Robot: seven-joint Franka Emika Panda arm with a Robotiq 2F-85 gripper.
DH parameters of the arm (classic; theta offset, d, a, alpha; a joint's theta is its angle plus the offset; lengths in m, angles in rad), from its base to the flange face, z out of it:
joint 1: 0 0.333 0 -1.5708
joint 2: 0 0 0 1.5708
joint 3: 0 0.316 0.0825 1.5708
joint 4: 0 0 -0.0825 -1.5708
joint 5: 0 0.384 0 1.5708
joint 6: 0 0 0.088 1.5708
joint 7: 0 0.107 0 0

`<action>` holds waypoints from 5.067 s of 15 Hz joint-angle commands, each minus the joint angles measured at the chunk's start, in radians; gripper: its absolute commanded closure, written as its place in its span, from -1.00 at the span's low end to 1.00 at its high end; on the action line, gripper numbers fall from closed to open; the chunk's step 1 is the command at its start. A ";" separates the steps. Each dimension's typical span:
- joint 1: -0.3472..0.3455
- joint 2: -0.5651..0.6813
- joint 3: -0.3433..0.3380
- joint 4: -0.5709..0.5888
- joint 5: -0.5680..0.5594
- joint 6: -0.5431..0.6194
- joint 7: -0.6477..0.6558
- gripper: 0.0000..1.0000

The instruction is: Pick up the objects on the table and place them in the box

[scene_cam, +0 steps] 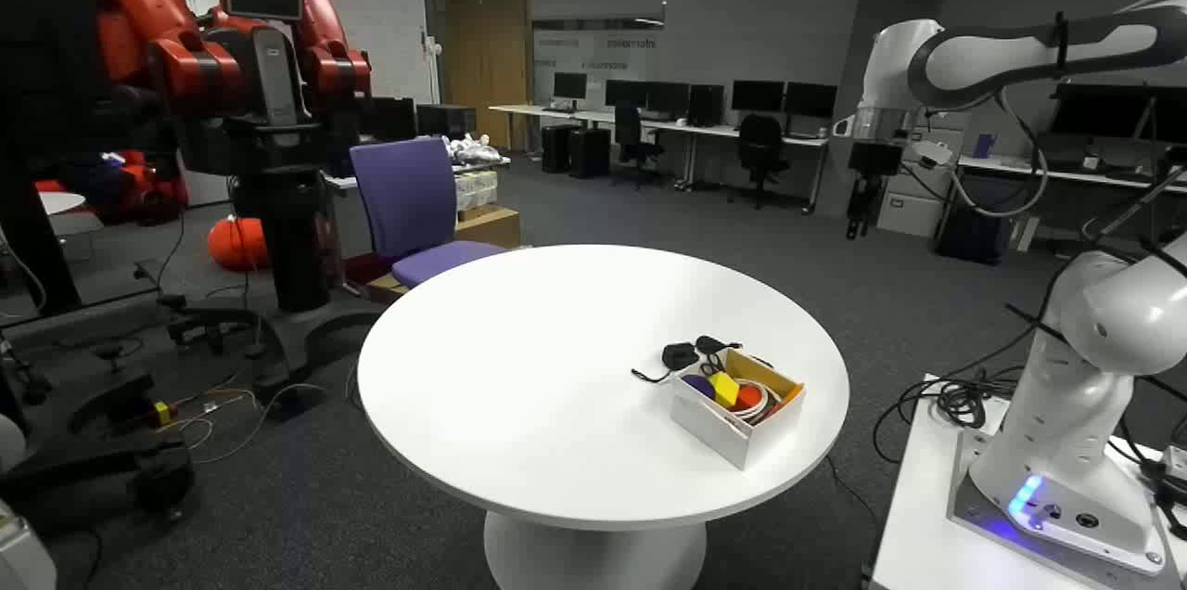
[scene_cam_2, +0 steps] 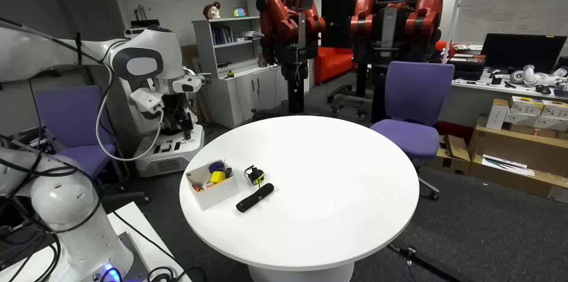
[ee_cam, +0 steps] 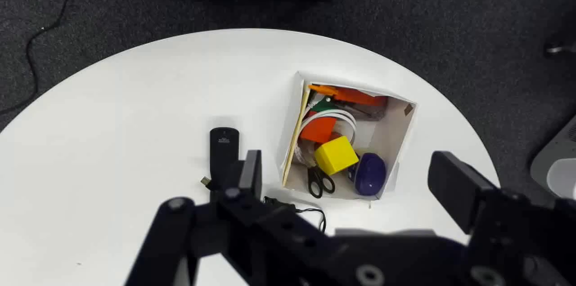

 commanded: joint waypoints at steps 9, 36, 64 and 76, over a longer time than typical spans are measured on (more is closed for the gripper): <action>-0.019 0.002 0.015 0.002 0.010 -0.003 -0.010 -1.00; -0.083 0.629 -0.054 0.253 0.010 0.416 -0.022 -1.00; -0.075 1.058 -0.020 0.291 -0.097 0.807 0.186 -1.00; -0.022 1.197 -0.032 0.408 -0.188 0.802 0.214 -1.00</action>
